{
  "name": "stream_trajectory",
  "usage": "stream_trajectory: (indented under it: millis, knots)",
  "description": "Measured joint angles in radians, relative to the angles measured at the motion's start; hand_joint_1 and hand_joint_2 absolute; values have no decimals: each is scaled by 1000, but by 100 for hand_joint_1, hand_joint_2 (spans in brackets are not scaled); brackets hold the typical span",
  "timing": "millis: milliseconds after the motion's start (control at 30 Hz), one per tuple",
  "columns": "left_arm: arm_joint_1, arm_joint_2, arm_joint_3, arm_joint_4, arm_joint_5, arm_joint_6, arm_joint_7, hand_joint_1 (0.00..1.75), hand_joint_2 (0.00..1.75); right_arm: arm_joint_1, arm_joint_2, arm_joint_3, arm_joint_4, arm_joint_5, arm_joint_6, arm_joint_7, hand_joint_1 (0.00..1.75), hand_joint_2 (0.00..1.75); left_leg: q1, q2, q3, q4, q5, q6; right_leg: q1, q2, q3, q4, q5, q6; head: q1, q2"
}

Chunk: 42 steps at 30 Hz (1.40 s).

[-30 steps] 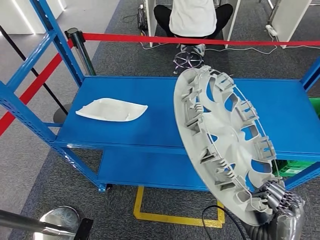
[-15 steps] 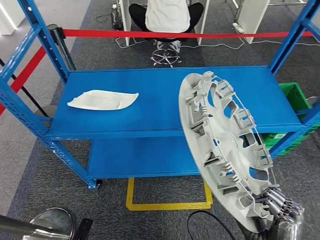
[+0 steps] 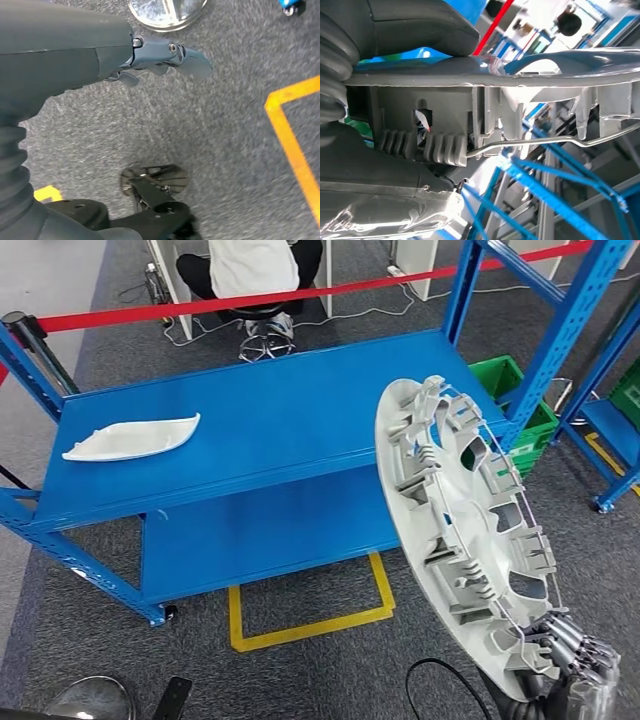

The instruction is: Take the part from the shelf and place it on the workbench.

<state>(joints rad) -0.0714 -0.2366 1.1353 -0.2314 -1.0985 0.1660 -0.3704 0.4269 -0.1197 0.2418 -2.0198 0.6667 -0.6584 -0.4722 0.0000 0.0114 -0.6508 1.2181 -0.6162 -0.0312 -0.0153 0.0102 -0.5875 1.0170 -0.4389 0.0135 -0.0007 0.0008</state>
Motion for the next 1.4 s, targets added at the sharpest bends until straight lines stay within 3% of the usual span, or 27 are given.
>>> stream_trajectory:
  millis: [33,100,167,200,267,333,367,433,500,533,567,600,633,667,733,767,833,900,967,1000,1033,1067,1133,1200,1267,1333,1400]
  knots:
    - [0,0,0,0,0,1,0,0,175,1,1,-2,0,-1,1,-1,175,175,0,-4,-1,35,-9,3,1,13,-16,1,12,1,0,0]
    - [-1,0,0,0,-1,1,0,0,175,2,3,-6,0,-2,1,-1,175,175,-1,-11,42,6,30,12,2,38,-44,1,34,4,0,0]
    - [-4,0,0,0,-4,2,0,0,175,2,6,-10,0,-4,3,-3,175,175,-1,-51,133,-125,76,25,2,62,-68,2,56,10,0,0]
    - [-5,-1,0,0,-5,2,1,0,175,2,7,-13,0,-5,4,-4,175,175,1,-75,174,-190,82,30,2,73,-78,1,68,14,0,0]
    - [-7,-3,0,0,-8,2,2,0,175,2,9,-17,0,-8,10,-7,175,175,0,-102,210,-259,81,34,1,93,-90,-8,95,26,1,0]
    - [-7,-4,0,0,-9,2,2,0,175,5,11,-21,0,-11,15,-10,175,175,1,-80,198,-264,96,38,0,103,-98,-20,114,40,1,0]
    - [-7,-5,0,0,-10,3,2,0,175,8,11,-23,0,-11,16,-11,175,175,2,-66,189,-265,106,45,1,86,-107,-12,100,45,3,0]
    - [-6,-6,0,1,-11,3,2,0,175,8,13,-25,0,-11,18,-14,175,175,2,-36,171,-267,126,57,2,30,-134,66,13,52,7,0]
    - [-4,-6,0,1,-13,3,2,0,175,6,14,-25,0,-11,20,-15,175,175,-2,-6,150,-266,142,62,1,1,-161,205,-78,61,11,0]
    - [-3,-5,0,1,-15,4,2,0,175,6,15,-26,0,-12,21,-16,175,175,-3,9,139,-265,150,62,0,-2,-164,259,-91,64,11,0]
    - [-3,-5,0,1,-17,4,2,0,175,6,15,-27,0,-12,21,-17,175,175,-3,24,128,-264,156,60,-1,-4,-153,284,-79,67,11,0]
    - [-4,-5,-1,1,-19,5,3,0,175,7,16,-27,1,-12,22,-18,175,175,-4,38,118,-263,162,58,-1,-7,-126,273,-52,69,12,0]
    - [-4,-5,-1,1,-20,5,4,0,175,7,16,-28,1,-13,23,-18,175,175,-4,51,109,-261,167,54,-1,-18,-77,224,-25,69,12,0]
    - [-5,-5,-2,1,-21,5,5,0,175,7,17,-30,1,-13,24,-19,175,175,-5,63,102,-258,171,50,2,-39,-16,149,-17,69,12,0]
    - [-5,-5,-3,1,-21,6,5,0,175,5,18,-33,0,-12,25,-21,175,175,-9,82,95,-252,178,41,10,-76,82,8,-37,60,10,0]
    - [-6,-5,-3,1,-21,6,5,0,175,4,19,-35,0,-12,25,-22,175,175,-10,92,93,-251,183,36,15,-82,99,-27,-51,53,10,0]
    - [-8,-5,-4,1,-23,4,1,0,175,4,20,-38,0,-12,26,-26,175,175,-9,105,90,-249,187,26,15,-64,92,-43,-49,33,8,0]
    - [-9,-6,-5,1,-30,0,-10,0,175,2,22,-41,0,-12,28,-29,175,175,-5,69,75,-216,153,16,10,-44,83,-47,-37,15,7,0]
    - [-8,-5,-7,1,-39,-2,-25,0,175,-5,25,-43,0,-13,32,-35,175,175,-2,15,30,-103,78,7,7,-23,71,-47,-24,4,4,0]
    - [-7,-4,-8,1,-41,-2,-30,0,175,-8,27,-43,0,-13,34,-37,175,175,-2,2,3,-34,45,5,6,-11,63,-46,-19,1,4,0]
    - [-6,-3,-9,1,-41,-2,-33,0,175,-10,27,-43,0,-14,36,-39,175,175,-2,-4,-16,19,29,4,6,1,58,-46,-15,1,3,0]
    - [-5,-2,-9,1,-41,-3,-35,0,175,-10,29,-44,0,-15,38,-40,175,175,-1,-6,-20,39,35,4,6,14,54,-44,-12,2,3,0]
    - [-5,0,-10,1,-39,-4,-34,0,175,-9,31,-44,0,-14,42,-41,175,175,2,-14,21,-31,95,4,4,39,49,-40,-9,5,3,0]
    - [-5,1,-10,1,-36,-7,-28,0,175,-9,33,-44,0,-12,42,-41,175,175,10,-56,87,-155,150,3,3,63,39,-31,-8,12,3,0]
    - [-4,1,-10,2,-32,-13,-18,0,175,-10,35,-45,0,-11,41,-42,175,175,17,-90,115,-217,155,7,4,85,22,-21,-4,25,2,0]
    - [-5,1,-9,2,-27,-15,-11,0,175,-6,36,-45,0,-10,40,-43,175,175,19,-77,112,-227,148,19,3,104,5,-16,4,39,3,0]
    - [-6,-1,-9,2,-23,-17,-10,0,175,-1,36,-45,0,-11,39,-42,175,175,20,-55,107,-231,150,32,4,75,-18,13,-15,49,8,0]
